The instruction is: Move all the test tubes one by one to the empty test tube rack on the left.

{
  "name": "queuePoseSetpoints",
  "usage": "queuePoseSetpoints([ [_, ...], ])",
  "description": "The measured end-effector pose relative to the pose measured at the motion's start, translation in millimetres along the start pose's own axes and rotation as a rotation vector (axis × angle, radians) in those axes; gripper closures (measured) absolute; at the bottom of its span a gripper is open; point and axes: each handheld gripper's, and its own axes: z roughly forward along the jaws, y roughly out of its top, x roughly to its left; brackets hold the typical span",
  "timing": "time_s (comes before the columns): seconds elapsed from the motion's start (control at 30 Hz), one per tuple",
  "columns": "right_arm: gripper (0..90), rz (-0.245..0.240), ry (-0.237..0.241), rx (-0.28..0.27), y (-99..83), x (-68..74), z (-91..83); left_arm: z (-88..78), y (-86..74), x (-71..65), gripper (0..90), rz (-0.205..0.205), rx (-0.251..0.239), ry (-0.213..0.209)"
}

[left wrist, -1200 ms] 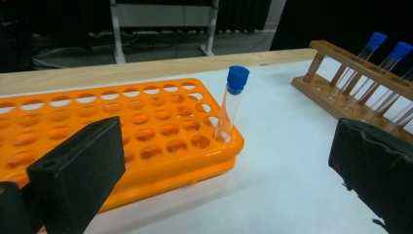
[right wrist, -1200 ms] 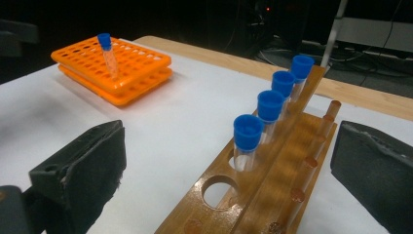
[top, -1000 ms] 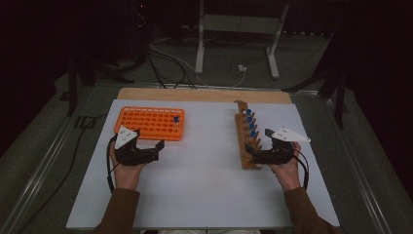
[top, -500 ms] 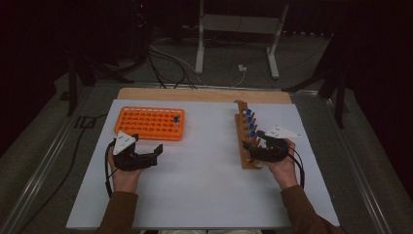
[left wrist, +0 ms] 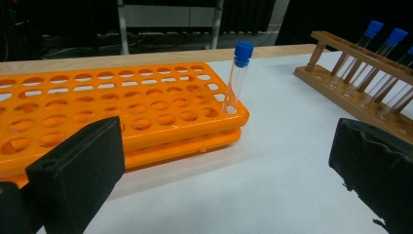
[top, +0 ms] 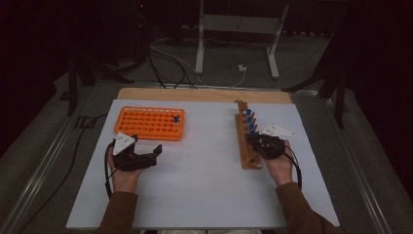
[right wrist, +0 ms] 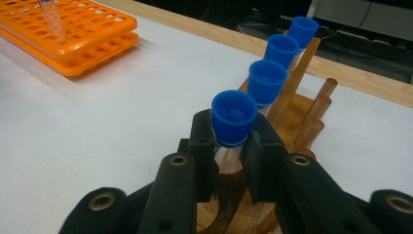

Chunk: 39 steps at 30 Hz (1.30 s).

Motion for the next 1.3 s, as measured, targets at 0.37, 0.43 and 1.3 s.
queuePoseSetpoints([
  [0.37, 76.0, 0.012, 0.016, -0.046, 7.8, -4.2, -11.9, 2.2, 1.6, -11.2, 0.8, 0.029, -0.001, -0.012],
  [0.43, 76.0, 0.014, 0.02, -0.059, 11.0, -5.1, -15.3, 3.4, 1.7, -14.7, 0.8, 0.033, 0.002, -0.019],
  [1.3, 76.0, 0.05, 0.143, -0.124, 34.5, 23.6, -31.4, 64.8, 40.9, -123.0, 7.4, 0.195, -0.023, -0.206],
])
